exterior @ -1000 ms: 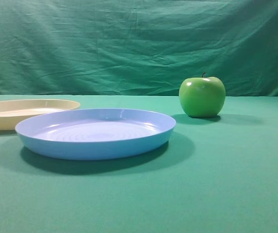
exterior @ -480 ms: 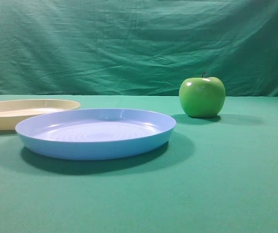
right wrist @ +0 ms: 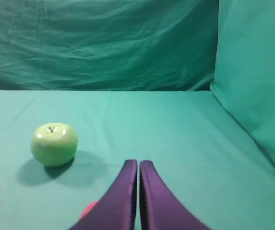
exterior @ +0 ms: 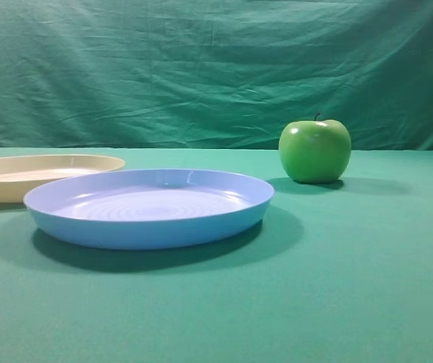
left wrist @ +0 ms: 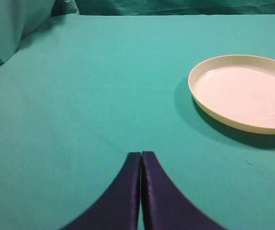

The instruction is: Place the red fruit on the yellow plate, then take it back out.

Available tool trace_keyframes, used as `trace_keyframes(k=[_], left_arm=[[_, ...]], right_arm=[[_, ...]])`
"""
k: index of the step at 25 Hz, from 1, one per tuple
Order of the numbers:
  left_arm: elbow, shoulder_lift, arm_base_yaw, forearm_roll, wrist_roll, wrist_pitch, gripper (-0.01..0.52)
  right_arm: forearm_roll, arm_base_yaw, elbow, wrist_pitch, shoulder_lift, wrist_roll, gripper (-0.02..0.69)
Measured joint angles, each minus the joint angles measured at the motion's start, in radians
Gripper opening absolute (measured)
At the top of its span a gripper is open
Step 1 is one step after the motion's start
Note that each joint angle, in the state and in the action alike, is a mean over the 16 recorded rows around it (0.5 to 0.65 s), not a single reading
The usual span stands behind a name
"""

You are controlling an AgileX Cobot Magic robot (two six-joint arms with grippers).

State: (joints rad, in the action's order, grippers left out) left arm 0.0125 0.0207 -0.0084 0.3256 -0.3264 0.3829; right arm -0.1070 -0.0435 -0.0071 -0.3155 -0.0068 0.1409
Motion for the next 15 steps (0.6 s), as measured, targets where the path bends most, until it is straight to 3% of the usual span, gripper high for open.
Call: trace_keyframes(k=[15], left_arm=[[0.0,0.0,0.0,0.0,0.0,0.0,0.0]], right_arm=[[-0.001,0.0,0.033,-0.056,-0.004,-0.002,0.0]])
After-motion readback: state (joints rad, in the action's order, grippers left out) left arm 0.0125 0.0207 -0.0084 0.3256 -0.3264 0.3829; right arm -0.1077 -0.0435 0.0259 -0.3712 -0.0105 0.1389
